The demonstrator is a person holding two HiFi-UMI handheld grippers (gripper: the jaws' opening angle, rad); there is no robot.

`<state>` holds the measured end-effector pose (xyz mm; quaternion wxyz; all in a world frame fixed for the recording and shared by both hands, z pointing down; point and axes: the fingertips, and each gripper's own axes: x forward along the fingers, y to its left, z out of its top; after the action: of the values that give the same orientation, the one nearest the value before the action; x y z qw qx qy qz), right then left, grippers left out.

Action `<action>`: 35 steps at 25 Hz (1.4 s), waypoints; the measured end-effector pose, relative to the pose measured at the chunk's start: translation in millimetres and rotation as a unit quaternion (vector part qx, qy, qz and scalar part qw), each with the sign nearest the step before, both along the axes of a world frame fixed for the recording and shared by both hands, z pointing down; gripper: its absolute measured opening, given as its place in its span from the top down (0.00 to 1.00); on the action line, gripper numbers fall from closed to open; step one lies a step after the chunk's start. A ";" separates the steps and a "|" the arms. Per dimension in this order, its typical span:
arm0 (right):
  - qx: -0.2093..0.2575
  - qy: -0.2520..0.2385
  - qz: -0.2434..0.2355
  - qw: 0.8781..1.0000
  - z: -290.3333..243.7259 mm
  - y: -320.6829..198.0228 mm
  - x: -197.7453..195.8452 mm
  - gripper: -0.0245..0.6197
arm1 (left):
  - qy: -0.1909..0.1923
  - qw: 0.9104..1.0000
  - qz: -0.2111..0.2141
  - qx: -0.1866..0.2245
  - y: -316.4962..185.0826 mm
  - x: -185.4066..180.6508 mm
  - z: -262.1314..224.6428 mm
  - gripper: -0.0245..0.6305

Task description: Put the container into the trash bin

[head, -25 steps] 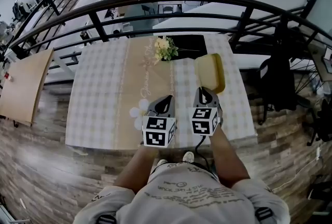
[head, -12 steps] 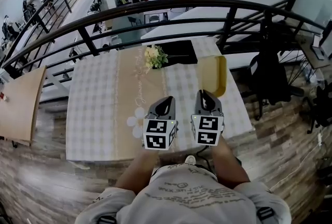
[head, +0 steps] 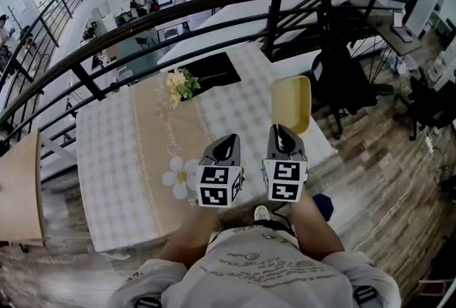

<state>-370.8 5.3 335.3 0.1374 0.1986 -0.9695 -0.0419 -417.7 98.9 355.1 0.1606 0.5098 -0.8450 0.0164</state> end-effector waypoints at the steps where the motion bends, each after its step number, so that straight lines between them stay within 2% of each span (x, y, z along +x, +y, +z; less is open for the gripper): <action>1: -0.001 0.001 0.016 1.000 2.5 -4.8 8.8 0.94 | 0.003 1.000 0.015 0.000 -6.5 5.6 3.4 0.95; 6: -0.004 0.006 0.104 0.995 16.7 -32.1 64.8 0.94 | 0.017 0.995 0.101 -0.006 -44.5 42.9 19.5 0.95; 10: -0.010 0.014 0.179 0.984 26.6 -58.6 120.4 0.94 | 0.016 0.984 0.175 -0.008 -81.9 84.8 24.9 0.95; 14: -0.011 0.019 0.251 0.968 30.2 -81.8 183.6 0.94 | 0.019 0.969 0.247 -0.010 -119.2 135.7 27.7 0.95; 20: -0.022 0.022 0.342 0.939 34.3 -107.8 281.0 0.94 | 0.017 0.940 0.342 -0.017 -163.4 223.9 29.6 0.95; 23: -0.027 0.018 0.367 0.930 30.6 -118.9 316.8 0.94 | 0.014 0.928 0.371 -0.017 -180.4 260.3 25.2 0.95; 27: -0.033 0.015 0.384 0.923 26.9 -130.7 354.8 0.94 | 0.011 0.919 0.393 -0.019 -198.6 301.9 20.0 0.95; 31: -0.038 0.017 0.389 0.920 35.2 -148.8 389.8 0.94 | 0.007 0.913 0.406 -0.026 -217.2 340.5 21.9 0.95; 35: -0.048 0.010 0.389 0.920 36.5 -166.5 419.2 0.94 | 0.001 0.911 0.411 -0.033 -238.4 372.1 21.9 0.95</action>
<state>48.4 -161.2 371.8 0.1624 0.5525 -0.8154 0.0597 -45.6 -139.5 377.0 0.1567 0.8063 -0.5600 0.1082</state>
